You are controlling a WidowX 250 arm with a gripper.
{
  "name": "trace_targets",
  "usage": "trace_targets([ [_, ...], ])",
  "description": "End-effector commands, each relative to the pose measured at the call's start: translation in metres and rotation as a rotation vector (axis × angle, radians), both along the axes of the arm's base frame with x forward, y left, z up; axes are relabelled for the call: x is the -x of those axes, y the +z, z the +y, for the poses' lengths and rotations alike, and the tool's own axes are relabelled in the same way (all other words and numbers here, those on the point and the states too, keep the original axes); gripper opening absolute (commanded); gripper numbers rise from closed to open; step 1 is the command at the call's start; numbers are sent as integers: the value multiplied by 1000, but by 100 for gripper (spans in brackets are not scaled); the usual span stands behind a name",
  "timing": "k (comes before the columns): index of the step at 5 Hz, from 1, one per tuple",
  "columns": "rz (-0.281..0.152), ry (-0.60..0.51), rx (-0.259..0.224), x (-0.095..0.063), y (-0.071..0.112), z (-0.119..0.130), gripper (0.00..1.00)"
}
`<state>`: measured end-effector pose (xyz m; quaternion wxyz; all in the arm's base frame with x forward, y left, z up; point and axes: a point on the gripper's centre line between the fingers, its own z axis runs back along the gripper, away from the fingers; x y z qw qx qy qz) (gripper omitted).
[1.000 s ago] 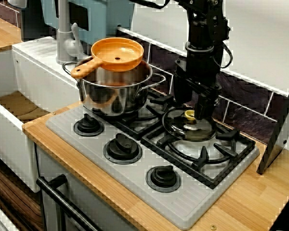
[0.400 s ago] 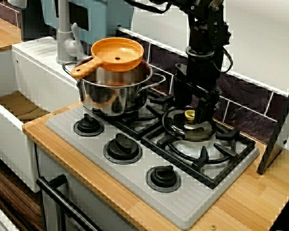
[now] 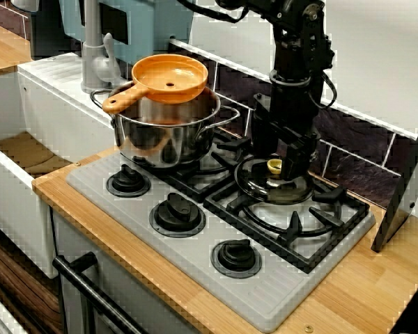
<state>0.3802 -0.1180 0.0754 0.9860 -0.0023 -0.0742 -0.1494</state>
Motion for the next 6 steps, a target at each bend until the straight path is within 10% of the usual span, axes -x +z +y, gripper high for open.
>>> trace_targets([
  [1,-27,-6,-6,5,6,1,100],
  [2,-23,-7,-7,7,4,1,100],
  [3,-23,-6,0,8,6,1,0],
  [6,-28,-4,20,10,19,4,0],
])
